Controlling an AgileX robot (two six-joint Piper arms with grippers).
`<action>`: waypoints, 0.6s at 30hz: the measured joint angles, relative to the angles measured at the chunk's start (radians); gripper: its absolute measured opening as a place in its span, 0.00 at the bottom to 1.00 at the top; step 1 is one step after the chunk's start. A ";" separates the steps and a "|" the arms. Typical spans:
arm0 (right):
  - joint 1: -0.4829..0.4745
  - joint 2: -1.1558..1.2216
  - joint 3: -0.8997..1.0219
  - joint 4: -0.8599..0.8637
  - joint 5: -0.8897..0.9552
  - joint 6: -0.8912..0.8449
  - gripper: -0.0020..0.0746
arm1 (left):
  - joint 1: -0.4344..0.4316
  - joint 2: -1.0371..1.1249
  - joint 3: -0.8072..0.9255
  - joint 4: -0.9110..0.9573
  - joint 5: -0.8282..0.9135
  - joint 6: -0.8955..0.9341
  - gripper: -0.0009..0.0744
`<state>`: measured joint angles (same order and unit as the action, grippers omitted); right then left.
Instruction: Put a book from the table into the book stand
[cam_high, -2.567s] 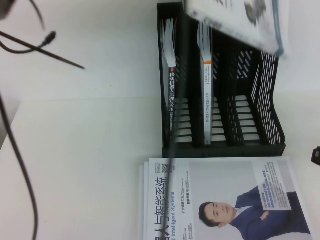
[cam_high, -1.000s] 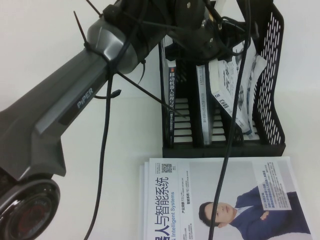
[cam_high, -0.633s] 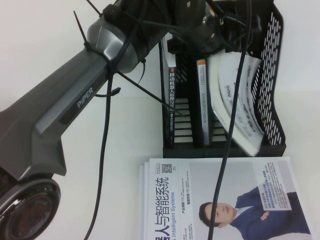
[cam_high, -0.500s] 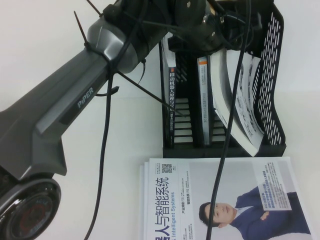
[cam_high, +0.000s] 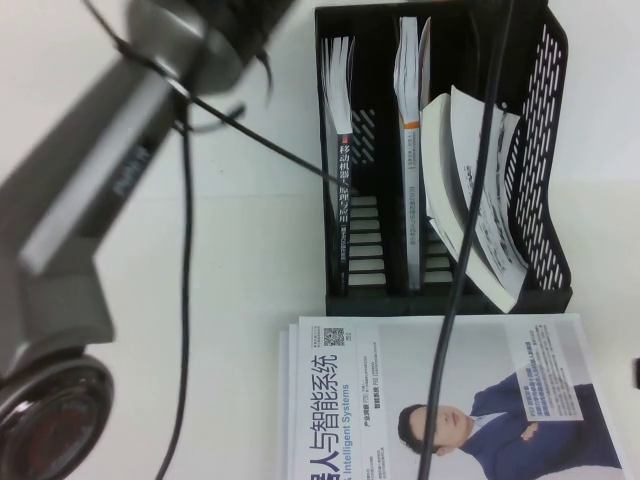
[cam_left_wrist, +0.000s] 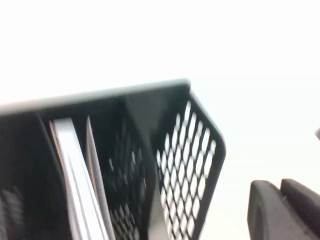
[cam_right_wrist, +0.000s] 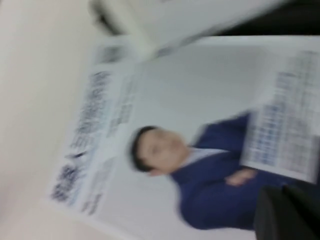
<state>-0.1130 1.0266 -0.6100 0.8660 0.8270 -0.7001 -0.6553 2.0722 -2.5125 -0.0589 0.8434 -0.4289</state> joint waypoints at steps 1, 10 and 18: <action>0.019 0.001 0.000 0.031 0.005 -0.048 0.02 | 0.000 -0.007 -0.024 0.015 0.011 0.010 0.05; 0.183 -0.053 -0.045 0.270 -0.033 -0.421 0.12 | 0.000 -0.179 -0.180 0.277 0.193 0.031 0.01; 0.380 -0.005 -0.212 0.187 -0.166 -0.536 0.71 | 0.000 -0.308 -0.183 0.367 0.333 0.040 0.01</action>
<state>0.2669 1.0216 -0.8218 1.0526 0.6607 -1.2362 -0.6553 1.7637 -2.6960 0.3084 1.1766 -0.3885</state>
